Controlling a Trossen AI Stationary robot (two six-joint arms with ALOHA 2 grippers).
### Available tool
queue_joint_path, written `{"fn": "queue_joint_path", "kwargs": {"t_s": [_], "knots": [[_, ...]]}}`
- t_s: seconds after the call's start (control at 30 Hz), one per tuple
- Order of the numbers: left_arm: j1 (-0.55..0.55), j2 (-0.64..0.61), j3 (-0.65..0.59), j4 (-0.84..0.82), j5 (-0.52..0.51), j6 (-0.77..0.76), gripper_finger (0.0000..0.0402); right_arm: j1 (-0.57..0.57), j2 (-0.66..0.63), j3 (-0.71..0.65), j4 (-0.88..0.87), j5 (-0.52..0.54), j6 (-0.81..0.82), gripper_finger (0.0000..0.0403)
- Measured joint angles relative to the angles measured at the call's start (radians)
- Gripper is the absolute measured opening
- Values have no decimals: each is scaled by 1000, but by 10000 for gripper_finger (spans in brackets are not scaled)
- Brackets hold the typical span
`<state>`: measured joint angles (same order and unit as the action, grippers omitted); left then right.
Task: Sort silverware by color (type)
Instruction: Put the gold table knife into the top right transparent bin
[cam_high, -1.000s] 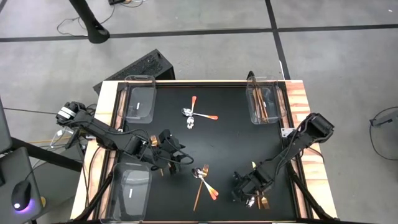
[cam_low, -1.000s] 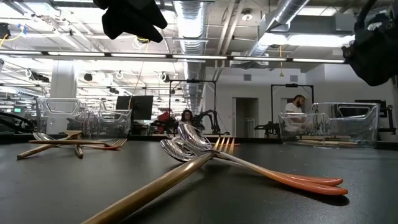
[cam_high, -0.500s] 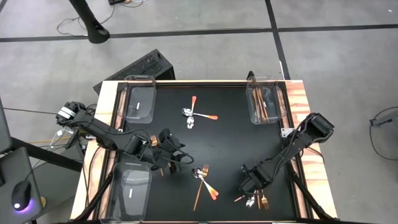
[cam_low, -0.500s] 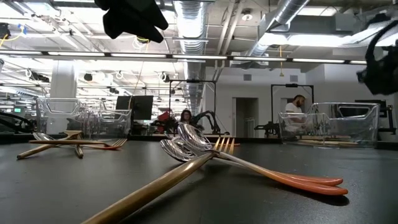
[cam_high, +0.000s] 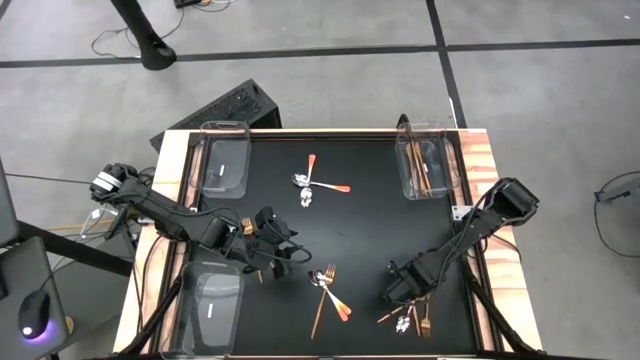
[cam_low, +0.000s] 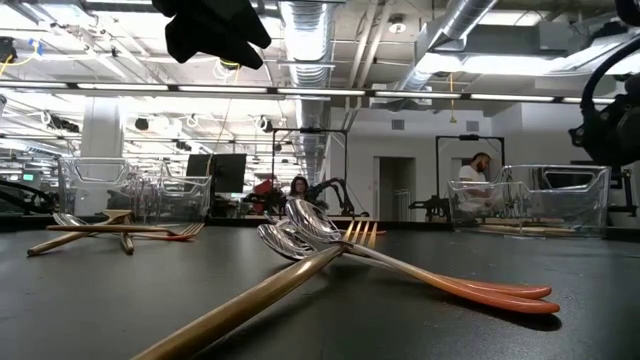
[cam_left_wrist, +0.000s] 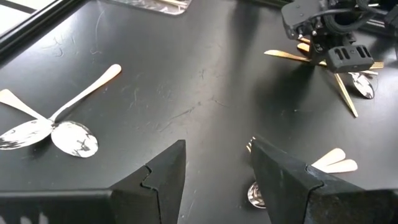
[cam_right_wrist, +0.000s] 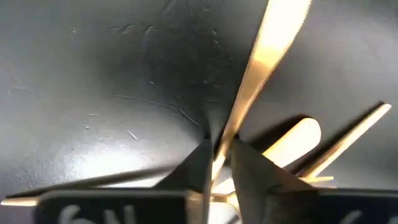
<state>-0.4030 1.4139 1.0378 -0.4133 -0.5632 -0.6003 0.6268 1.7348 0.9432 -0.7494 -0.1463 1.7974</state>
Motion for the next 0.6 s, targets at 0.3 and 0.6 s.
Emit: {"fn": "queue_joint_path", "kwargs": {"t_s": [0.3,0.6], "knots": [[0,0,0,2,-9,-3,169,-3,-14,7,-6,59,-17,11],[0,0,0,30,1,-24,169,-9,-169,21,-17,466,43,4]]}}
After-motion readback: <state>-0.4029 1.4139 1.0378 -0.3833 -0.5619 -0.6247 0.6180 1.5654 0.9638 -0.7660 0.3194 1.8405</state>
